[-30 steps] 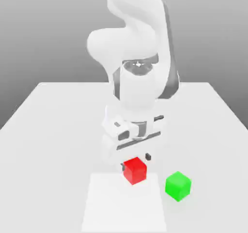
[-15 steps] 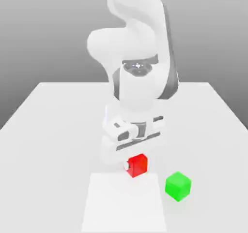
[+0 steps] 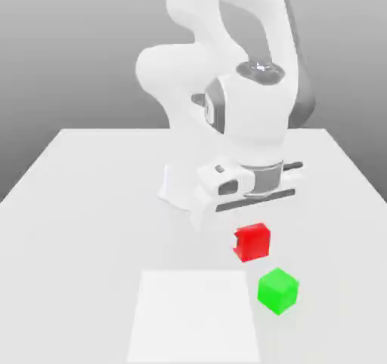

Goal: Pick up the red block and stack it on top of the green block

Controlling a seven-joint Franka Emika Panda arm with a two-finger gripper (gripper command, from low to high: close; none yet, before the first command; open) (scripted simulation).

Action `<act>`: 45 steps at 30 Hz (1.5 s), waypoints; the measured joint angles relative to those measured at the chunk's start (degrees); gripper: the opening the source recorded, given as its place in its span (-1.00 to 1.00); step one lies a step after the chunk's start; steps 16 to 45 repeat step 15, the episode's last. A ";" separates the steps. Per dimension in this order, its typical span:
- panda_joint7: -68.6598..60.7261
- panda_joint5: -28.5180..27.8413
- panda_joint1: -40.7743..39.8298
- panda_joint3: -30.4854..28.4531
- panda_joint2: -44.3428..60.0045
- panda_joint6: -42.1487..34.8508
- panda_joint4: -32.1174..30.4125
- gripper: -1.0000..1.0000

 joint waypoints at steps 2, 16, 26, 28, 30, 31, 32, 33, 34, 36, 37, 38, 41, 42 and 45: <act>4.13 -0.25 0.52 1.16 0.37 -1.06 1.43 -1.00; 15.91 -6.23 2.64 1.05 13.27 8.44 4.67 1.00; 15.91 -6.23 2.64 1.05 13.27 8.44 4.67 1.00; 15.91 -6.23 2.64 1.05 13.27 8.44 4.67 1.00; 15.91 -6.23 2.64 1.05 13.27 8.44 4.67 1.00; 15.91 -6.23 2.64 1.05 13.27 8.44 4.67 1.00; 15.91 -6.23 2.64 1.05 13.27 8.44 4.67 1.00; 15.91 -6.23 2.64 1.05 13.27 8.44 4.67 1.00; 15.91 -6.23 2.64 1.05 13.27 8.44 4.67 1.00; 15.91 -6.23 2.64 1.05 13.27 8.44 4.67 1.00; 15.91 -6.23 2.64 1.05 13.27 8.44 4.67 1.00; 15.91 -6.23 2.64 1.05 13.27 8.44 4.67 1.00; 15.91 -6.23 2.64 1.05 13.27 8.44 4.67 1.00; 15.91 -6.23 2.64 1.05 13.27 8.44 4.67 1.00; 15.91 -6.23 2.64 1.05 13.27 8.44 4.67 1.00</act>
